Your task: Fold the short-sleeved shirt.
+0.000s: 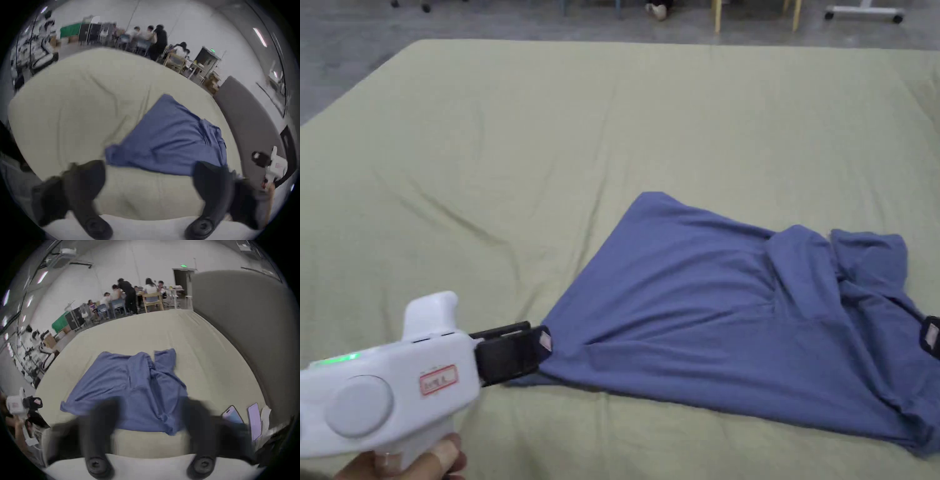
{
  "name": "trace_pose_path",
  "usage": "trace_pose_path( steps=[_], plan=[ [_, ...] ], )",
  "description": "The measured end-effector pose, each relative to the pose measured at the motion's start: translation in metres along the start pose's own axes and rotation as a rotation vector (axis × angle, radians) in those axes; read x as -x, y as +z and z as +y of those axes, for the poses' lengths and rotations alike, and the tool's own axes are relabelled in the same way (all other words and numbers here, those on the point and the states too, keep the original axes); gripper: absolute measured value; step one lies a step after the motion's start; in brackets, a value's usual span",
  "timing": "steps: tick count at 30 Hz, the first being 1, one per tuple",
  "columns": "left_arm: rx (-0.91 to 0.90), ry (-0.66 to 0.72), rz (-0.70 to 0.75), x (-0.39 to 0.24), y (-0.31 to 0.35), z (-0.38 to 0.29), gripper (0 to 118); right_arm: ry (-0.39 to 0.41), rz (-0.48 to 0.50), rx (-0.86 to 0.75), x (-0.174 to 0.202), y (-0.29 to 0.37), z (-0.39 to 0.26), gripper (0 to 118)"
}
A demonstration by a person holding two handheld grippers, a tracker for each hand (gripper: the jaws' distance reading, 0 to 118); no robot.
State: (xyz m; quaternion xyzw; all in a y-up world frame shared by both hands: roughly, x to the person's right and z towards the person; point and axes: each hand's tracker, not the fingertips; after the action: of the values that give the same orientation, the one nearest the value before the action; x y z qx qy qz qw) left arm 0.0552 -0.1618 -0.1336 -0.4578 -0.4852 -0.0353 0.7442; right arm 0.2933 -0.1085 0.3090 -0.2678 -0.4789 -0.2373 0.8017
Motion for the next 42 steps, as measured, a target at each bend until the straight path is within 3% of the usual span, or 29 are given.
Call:
trace_pose_path(
  steps=[1, 2, 3, 6, 7, 9, 10, 11, 14, 15, 16, 18, 19, 20, 21, 22, 23, 27, 28, 29, 30, 31, 37, 38, 39, 40, 41, 42],
  plan=[
    [-0.005, 0.043, -0.019, 0.003, -0.002, -0.009, 88, 0.036, -0.020, -0.004, 0.011, -0.001, -0.006, 14],
    [0.004, 0.054, 0.019, 0.003, -0.007, -0.015, 22, 0.057, -0.021, 0.027, 0.021, -0.006, -0.013, 3],
    [0.029, -0.001, 0.128, 0.001, -0.012, -0.023, 0, 0.061, 0.004, 0.048, 0.023, -0.012, -0.024, 3],
    [0.049, -0.086, 0.201, 0.034, -0.048, -0.014, 0, 0.027, 0.115, 0.091, 0.031, -0.022, -0.032, 3],
    [0.046, -0.072, 0.222, 0.043, -0.057, -0.009, 11, 0.012, 0.136, 0.104, 0.027, -0.024, -0.028, 3],
    [0.000, -0.088, 0.295, 0.039, -0.066, 0.002, 116, 0.017, 0.129, 0.109, 0.023, -0.030, -0.023, 3],
    [0.022, -0.097, 0.304, 0.046, -0.081, 0.006, 118, 0.020, 0.129, 0.110, 0.021, -0.033, -0.022, 3],
    [-0.035, -0.168, 0.309, 0.043, -0.084, 0.002, 118, 0.023, 0.127, 0.112, 0.019, -0.037, -0.019, 3],
    [0.163, -0.106, 0.315, 0.043, -0.128, 0.014, 118, 0.021, 0.120, 0.130, 0.008, -0.049, -0.013, 3],
    [0.188, -0.100, 0.327, 0.042, -0.137, 0.012, 118, 0.031, 0.107, 0.126, 0.021, -0.043, -0.016, 3],
    [0.200, -0.113, 0.331, 0.038, -0.145, 0.009, 115, 0.029, 0.105, 0.136, 0.019, -0.046, -0.015, 3],
    [0.194, -0.148, 0.319, 0.047, -0.162, 0.009, 99, 0.033, 0.091, 0.152, 0.015, -0.054, -0.014, 3],
    [0.175, -0.179, 0.338, 0.042, -0.161, 0.007, 73, 0.041, 0.078, 0.159, 0.012, -0.059, -0.014, 3],
    [0.140, -0.188, 0.332, 0.038, -0.154, 0.006, 27, 0.051, 0.061, 0.167, 0.009, -0.065, -0.012, 3],
    [0.135, -0.180, 0.327, 0.022, -0.135, 0.007, 0, 0.062, 0.048, 0.173, 0.006, -0.071, -0.009, 3],
    [0.110, -0.180, 0.312, 0.018, -0.128, 0.009, 0, 0.074, 0.036, 0.179, 0.003, -0.078, -0.005, 3],
    [0.093, -0.155, 0.198, 0.010, -0.121, 0.009, 0, 0.098, 0.026, 0.185, 0.003, -0.086, 0.000, 3],
    [0.081, -0.208, 0.189, 0.004, -0.113, 0.021, 0, 0.153, 0.076, 0.191, -0.001, -0.134, 0.036, 3],
    [0.069, -0.202, 0.181, 0.003, -0.109, 0.023, 0, 0.139, 0.113, 0.218, -0.001, -0.149, 0.044, 15],
    [0.056, -0.200, 0.184, 0.002, -0.106, 0.026, 0, 0.125, 0.131, 0.238, -0.002, -0.167, 0.051, 55],
    [0.050, -0.197, 0.189, 0.003, -0.105, 0.028, 0, 0.103, 0.128, 0.287, -0.003, -0.188, 0.055, 107],
    [0.045, -0.191, 0.186, 0.004, -0.104, 0.029, 0, 0.091, 0.128, 0.257, 0.001, -0.196, 0.052, 115],
    [0.046, -0.162, 0.188, 0.004, -0.097, 0.031, 0, 0.131, 0.046, 0.447, 0.009, -0.249, 0.030, 112],
    [0.049, -0.163, 0.191, 0.003, -0.097, 0.030, 0, 0.153, 0.032, 0.477, 0.010, -0.252, 0.024, 102],
    [0.051, -0.162, 0.194, 0.003, -0.098, 0.029, 0, 0.166, 0.025, 0.472, 0.008, -0.254, 0.017, 71],
    [0.054, -0.161, 0.195, 0.002, -0.099, 0.029, 0, 0.174, 0.016, 0.462, 0.009, -0.252, 0.013, 15],
    [0.057, -0.155, 0.193, 0.003, -0.098, 0.030, 0, 0.170, 0.016, 0.456, 0.008, -0.248, 0.010, 7],
    [0.059, -0.154, 0.194, 0.003, -0.098, 0.030, 0, 0.142, 0.037, 0.437, 0.005, -0.238, 0.011, 7]
  ],
)
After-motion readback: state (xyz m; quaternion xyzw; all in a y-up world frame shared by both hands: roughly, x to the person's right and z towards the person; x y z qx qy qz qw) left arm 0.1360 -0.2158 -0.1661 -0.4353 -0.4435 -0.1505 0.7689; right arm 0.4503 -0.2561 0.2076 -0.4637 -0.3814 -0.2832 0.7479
